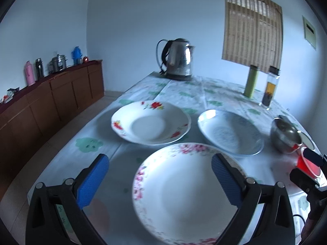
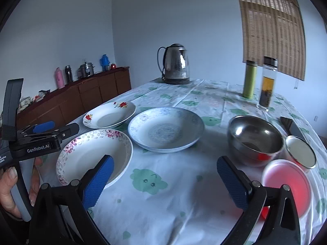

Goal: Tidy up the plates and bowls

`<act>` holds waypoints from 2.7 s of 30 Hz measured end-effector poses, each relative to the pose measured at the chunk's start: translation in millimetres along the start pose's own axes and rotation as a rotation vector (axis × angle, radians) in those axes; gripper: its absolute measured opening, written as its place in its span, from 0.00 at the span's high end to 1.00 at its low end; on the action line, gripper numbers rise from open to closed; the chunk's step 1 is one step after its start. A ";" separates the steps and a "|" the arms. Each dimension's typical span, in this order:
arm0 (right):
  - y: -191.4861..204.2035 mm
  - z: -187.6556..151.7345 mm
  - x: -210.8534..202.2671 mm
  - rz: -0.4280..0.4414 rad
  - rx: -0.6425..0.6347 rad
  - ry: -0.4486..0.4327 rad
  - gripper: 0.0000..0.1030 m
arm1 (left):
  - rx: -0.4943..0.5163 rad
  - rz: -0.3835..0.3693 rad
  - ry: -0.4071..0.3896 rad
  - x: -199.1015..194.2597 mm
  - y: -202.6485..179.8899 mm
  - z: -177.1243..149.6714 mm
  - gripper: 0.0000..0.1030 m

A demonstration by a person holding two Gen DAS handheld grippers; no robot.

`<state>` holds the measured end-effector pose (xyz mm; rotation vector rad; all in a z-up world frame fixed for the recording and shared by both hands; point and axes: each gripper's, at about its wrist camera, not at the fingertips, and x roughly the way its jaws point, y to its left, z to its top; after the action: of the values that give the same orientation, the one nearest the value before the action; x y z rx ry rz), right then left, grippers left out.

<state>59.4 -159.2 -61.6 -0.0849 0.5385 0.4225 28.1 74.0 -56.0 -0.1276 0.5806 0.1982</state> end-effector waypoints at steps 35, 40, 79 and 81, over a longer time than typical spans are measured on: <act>59.3 -2.9 102.0 0.205 -0.162 0.352 0.69 | -0.038 -0.022 0.207 52.9 21.7 -23.9 0.74; 58.5 -2.4 100.2 0.198 -0.168 0.344 0.74 | -0.029 -0.015 0.200 52.5 19.8 -24.6 0.75; 64.8 48.1 109.9 0.272 -0.289 0.238 0.75 | -0.107 0.108 0.048 38.8 26.7 4.4 0.75; 63.6 51.2 113.5 0.278 -0.285 0.224 0.75 | -0.109 0.119 0.046 39.3 26.4 5.5 0.75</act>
<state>145.8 -49.9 -74.1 -0.3369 0.7110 0.7666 57.3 106.6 -75.0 -0.2041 0.6240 0.3433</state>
